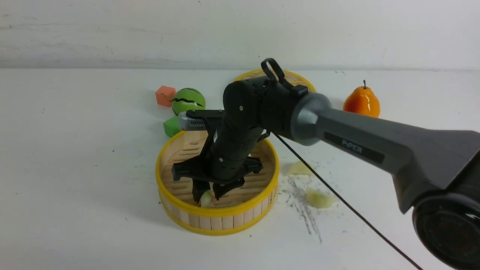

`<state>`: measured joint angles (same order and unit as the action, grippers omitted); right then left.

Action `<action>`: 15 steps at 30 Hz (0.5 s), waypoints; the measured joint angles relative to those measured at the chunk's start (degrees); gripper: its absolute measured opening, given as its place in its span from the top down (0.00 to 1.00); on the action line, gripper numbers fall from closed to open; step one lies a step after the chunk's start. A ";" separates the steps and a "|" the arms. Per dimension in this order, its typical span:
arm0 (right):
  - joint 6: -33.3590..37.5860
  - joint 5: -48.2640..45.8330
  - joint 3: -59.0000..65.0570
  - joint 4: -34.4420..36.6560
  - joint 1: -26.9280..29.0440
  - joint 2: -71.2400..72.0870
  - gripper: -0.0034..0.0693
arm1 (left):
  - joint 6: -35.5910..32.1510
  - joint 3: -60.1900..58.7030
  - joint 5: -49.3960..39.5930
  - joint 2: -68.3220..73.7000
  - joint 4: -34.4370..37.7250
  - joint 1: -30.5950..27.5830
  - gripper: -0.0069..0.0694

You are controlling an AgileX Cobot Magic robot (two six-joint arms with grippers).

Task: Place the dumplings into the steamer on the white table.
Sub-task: 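Place the dumpling in the bamboo steamer basket with the right gripper, then reach for and grasp a dumpling lying on the table beside the steamer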

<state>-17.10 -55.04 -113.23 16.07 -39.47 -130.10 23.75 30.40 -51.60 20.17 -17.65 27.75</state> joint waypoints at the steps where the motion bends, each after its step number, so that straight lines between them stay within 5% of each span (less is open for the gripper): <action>1: 0.27 -0.79 -0.26 0.00 0.13 0.83 0.38 | 0.00 0.00 0.04 0.00 0.00 0.00 0.90; 6: 9.80 -6.25 -2.75 -0.12 2.36 7.20 0.23 | 0.00 0.00 0.04 0.00 0.04 0.00 0.90; 15: 36.28 -15.95 -1.68 -8.53 14.37 15.41 0.21 | 0.22 -2.36 4.90 0.00 0.04 0.00 0.89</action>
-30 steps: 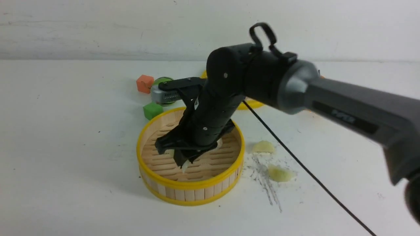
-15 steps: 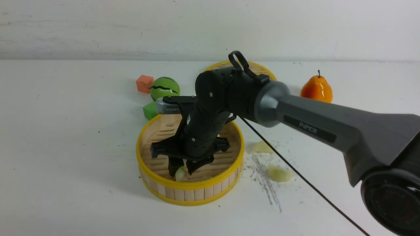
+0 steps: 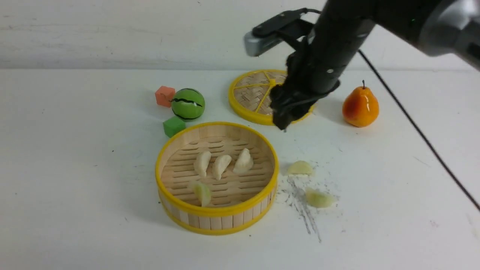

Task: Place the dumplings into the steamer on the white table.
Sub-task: 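Reach for and grasp a dumpling lying on the table beside the steamer, then place the dumpling in the bamboo steamer basket with the right gripper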

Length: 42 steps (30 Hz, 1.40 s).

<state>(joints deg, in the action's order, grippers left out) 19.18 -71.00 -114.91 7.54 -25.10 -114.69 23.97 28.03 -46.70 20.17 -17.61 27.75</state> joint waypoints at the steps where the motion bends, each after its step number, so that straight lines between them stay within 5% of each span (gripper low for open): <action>1: 0.54 0.00 1.12 0.28 0.97 -0.15 0.21 | 0.00 -0.49 0.62 0.00 0.00 0.00 0.89; 7: 8.50 0.22 11.69 0.05 2.77 -3.21 0.26 | 0.00 -2.98 3.64 0.00 0.00 0.00 0.88; 15: 9.25 4.50 17.54 -1.08 2.72 -7.40 0.32 | 0.00 -2.98 4.95 0.00 -0.06 0.00 0.88; 23: 4.30 5.59 17.66 -1.18 2.72 -9.41 0.70 | 0.00 -2.98 5.77 0.00 -0.23 0.00 0.87; 35: -0.53 1.39 13.85 -0.88 2.72 -6.61 0.70 | 0.00 -2.98 5.90 0.00 0.41 0.00 0.86; 42: -4.53 2.07 4.85 13.52 0.52 -3.39 0.70 | 0.00 -2.98 8.60 0.00 0.41 0.00 0.84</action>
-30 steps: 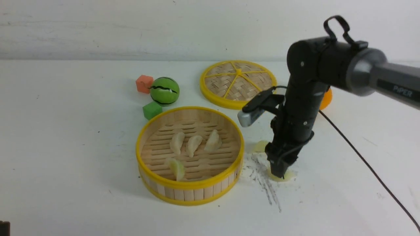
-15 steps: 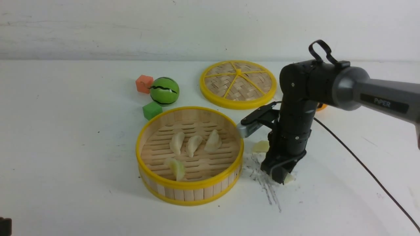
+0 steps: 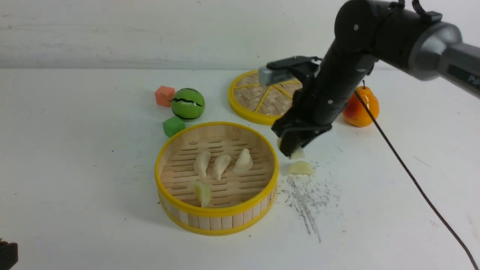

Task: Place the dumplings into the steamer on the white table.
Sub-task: 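Place the dumpling in the bamboo steamer basket with the right gripper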

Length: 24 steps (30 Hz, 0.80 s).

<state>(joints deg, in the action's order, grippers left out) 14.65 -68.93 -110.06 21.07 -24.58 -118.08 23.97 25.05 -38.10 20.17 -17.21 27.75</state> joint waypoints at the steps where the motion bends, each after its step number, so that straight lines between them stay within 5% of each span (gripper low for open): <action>1: -0.07 0.99 -0.06 1.60 -0.94 -0.15 0.70 | 0.00 0.00 0.01 0.00 0.00 0.00 0.84; 7: 0.01 6.68 -0.28 5.69 -8.50 -5.44 0.70 | 0.00 0.00 0.14 0.00 0.00 0.00 0.84; 13: -1.22 9.85 -0.28 4.50 -9.60 -11.01 0.69 | 0.00 0.00 -0.05 0.00 0.00 0.00 0.84; 24: -1.93 8.56 -0.33 -0.44 -9.42 -7.90 0.31 | 0.00 0.00 -0.24 0.00 0.00 0.00 0.83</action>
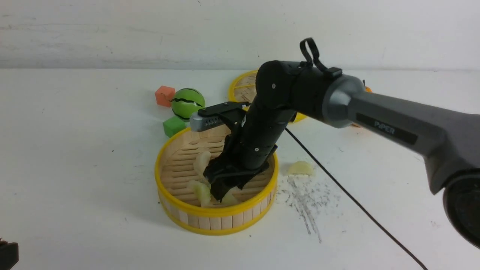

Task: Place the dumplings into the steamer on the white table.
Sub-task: 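Place the dumpling in the bamboo steamer basket with the right gripper, then reach for and grasp a dumpling lying on the table beside the steamer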

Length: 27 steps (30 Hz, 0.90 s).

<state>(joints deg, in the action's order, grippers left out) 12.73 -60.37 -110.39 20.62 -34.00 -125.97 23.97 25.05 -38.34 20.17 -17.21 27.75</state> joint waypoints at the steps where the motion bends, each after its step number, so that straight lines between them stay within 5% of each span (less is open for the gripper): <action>1: -0.13 -0.12 0.00 -2.17 0.00 1.18 0.29 | 0.00 0.00 0.00 0.00 0.00 0.00 0.83; 12: -0.18 1.79 -0.07 -24.72 7.42 7.66 0.30 | 0.00 0.00 0.00 0.00 -0.05 0.00 0.81; 16: 1.32 1.97 -0.07 -21.79 11.26 4.37 0.30 | 0.00 0.00 0.11 0.00 -0.05 0.00 0.81; 27: 24.06 2.75 -0.02 -3.71 15.32 -2.69 0.30 | 0.00 0.00 0.24 0.00 -0.45 0.00 0.81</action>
<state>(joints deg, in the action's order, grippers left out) 36.78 -57.62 -110.41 16.91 -18.68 -128.66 23.97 25.05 -38.10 20.17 -17.65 27.75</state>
